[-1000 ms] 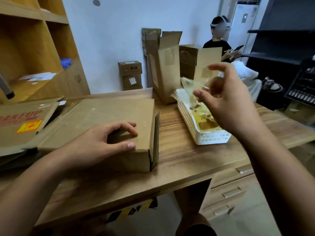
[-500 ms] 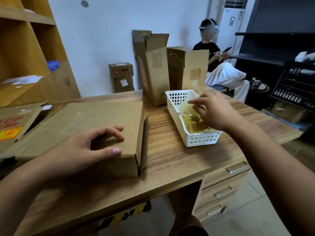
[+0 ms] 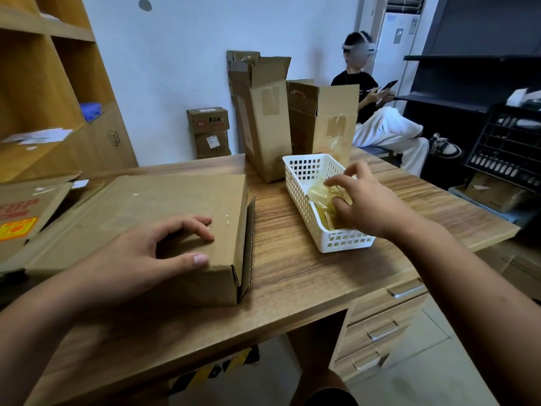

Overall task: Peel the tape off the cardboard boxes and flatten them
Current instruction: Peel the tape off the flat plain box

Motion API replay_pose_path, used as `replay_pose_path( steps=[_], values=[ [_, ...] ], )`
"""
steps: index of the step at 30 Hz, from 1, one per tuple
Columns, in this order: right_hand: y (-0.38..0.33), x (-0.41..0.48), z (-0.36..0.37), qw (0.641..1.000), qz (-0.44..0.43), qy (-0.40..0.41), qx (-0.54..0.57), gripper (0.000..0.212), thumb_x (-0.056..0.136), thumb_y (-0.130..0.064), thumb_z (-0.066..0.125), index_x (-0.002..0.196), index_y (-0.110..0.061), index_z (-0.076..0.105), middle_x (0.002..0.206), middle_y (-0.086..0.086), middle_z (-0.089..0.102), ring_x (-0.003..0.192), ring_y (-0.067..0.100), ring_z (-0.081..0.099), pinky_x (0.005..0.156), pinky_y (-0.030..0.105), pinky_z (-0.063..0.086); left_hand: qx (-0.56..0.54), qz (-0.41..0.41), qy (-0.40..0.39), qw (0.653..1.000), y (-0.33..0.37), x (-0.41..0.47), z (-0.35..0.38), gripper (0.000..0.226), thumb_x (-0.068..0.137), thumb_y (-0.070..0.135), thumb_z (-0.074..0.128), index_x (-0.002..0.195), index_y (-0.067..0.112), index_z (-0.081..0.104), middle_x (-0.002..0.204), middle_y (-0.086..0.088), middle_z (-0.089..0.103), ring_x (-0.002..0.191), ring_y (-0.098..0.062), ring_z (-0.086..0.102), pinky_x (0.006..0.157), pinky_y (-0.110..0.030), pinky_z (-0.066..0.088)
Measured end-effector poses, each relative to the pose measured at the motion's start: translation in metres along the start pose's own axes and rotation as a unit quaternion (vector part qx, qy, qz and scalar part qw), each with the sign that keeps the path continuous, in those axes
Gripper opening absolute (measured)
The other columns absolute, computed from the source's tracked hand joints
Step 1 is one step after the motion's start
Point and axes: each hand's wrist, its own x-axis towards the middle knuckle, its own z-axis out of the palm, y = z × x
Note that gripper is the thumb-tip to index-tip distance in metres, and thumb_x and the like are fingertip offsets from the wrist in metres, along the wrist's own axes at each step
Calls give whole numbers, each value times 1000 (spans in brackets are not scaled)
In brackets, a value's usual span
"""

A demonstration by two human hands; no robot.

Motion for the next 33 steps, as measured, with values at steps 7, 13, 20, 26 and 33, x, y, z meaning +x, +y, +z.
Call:
replay_pose_path(
  steps=[7, 13, 20, 26, 33],
  values=[
    [-2, 0, -6, 999, -10, 40, 4, 61, 98, -34, 55, 154, -38, 32, 140, -1, 44, 118, 23, 54, 93, 45, 50, -5, -11, 7, 1000, 3, -1, 2, 38, 77, 65, 66, 113, 54, 63, 134, 42, 51, 121, 20, 47, 99, -22, 43],
    [-5, -2, -3, 996, -18, 84, -36, 49, 98, -42, 53, 145, -29, 52, 146, -2, 51, 140, 26, 33, 114, 47, 29, 38, -6, 33, 999, 5, -5, 8, 41, 77, 72, 58, 115, 57, 59, 134, 45, 48, 122, 23, 43, 96, -18, 41],
    [-25, -5, -2, 972, -104, 205, 45, 50, 94, -23, 62, 143, -18, 52, 141, 4, 55, 145, 27, 34, 120, 46, 27, 165, 62, 80, 981, 1, -11, 16, 50, 83, 84, 35, 125, 61, 49, 134, 48, 44, 134, 20, 32, 103, -23, 39],
    [-84, -18, 11, 960, -232, 27, 153, 50, 100, -27, 59, 149, -31, 47, 152, -10, 42, 142, 4, 33, 109, 1, 14, 209, 156, 115, 959, 1, -20, 21, 42, 100, 63, 41, 126, 39, 63, 136, 22, 60, 135, 4, 47, 108, -38, 48],
    [-99, -14, 30, 954, -257, -110, 106, 50, 102, -49, 39, 151, -40, 39, 161, -15, 31, 151, 4, 17, 126, 35, 15, 280, 206, 110, 931, -5, -33, 15, 42, 106, 49, 41, 134, 27, 62, 140, 8, 61, 133, -4, 53, 111, -29, 45]
  ],
)
